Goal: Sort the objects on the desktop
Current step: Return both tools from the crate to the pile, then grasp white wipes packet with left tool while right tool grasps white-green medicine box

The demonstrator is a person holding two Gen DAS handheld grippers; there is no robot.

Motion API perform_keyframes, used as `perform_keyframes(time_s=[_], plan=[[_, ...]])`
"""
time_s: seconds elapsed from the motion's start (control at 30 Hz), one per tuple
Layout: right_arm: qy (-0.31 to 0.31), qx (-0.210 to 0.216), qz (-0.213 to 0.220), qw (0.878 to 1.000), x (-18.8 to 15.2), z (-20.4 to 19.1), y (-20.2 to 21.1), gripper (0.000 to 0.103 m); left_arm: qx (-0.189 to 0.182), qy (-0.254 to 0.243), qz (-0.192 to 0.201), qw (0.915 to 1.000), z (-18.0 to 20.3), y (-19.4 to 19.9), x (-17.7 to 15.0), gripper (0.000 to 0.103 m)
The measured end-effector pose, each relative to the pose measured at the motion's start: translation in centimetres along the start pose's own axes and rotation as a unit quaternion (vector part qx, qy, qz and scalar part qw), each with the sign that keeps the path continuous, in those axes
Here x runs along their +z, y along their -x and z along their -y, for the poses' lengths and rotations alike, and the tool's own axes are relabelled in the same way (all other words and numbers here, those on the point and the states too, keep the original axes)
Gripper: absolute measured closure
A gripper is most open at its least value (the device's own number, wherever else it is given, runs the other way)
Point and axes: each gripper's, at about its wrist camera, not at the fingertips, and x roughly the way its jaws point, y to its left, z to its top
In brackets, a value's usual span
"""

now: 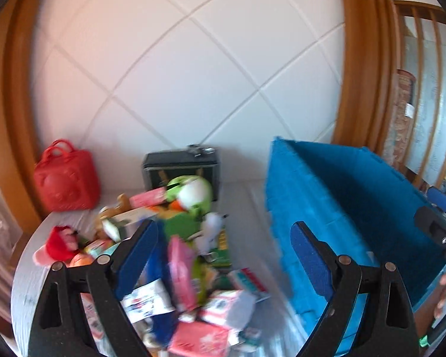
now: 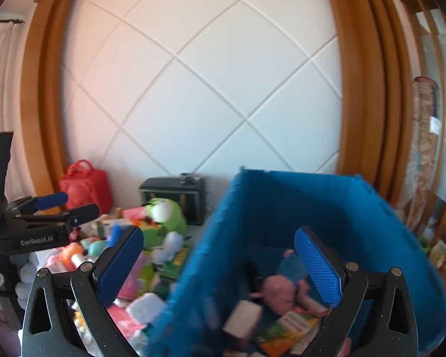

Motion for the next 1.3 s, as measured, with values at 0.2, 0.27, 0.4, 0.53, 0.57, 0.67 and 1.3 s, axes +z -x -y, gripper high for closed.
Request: perform_keyframes(time_s=[0.2, 0.27, 0.4, 0.53, 0.57, 0.67, 1.3], plan=[[0.009, 0.065, -0.023, 0.998, -2.4, -7.1, -2.9, 0.000, 0.084, 0.025, -0.030, 0.9957, -9.2, 0.3, -5.8, 0.011], [0.024, 0.070, -0.037, 0.997, -3.9, -9.4, -4.3, 0.000, 0.107, 0.021, -0.052, 0.9926, -11.5, -0.2, -8.2, 0.011], [0.032, 0.075, -0.086, 0.993, -7.5, -12.1, -7.3, 0.000, 0.120, 0.021, -0.104, 0.9870, -15.0, -1.1, -13.5, 0.014], [0.030, 0.077, -0.160, 0.984, -12.4, -13.4, -10.8, 0.000, 0.102, 0.013, -0.170, 0.9800, -16.6, -1.9, -19.5, 0.014], [0.028, 0.075, -0.179, 0.981, -13.7, -13.5, -11.6, 0.000, 0.095, 0.006, -0.189, 0.9774, -16.8, -2.3, -21.0, 0.014], [0.019, 0.065, -0.230, 0.971, -17.4, -13.7, -13.2, 0.000, 0.071, -0.013, -0.245, 0.9669, -16.8, -2.8, -25.5, 0.014], [-0.011, -0.004, -0.355, 0.935, -28.8, -11.6, -17.3, 0.000, 0.037, -0.017, -0.330, 0.9431, -15.7, -8.1, -33.2, 0.025]])
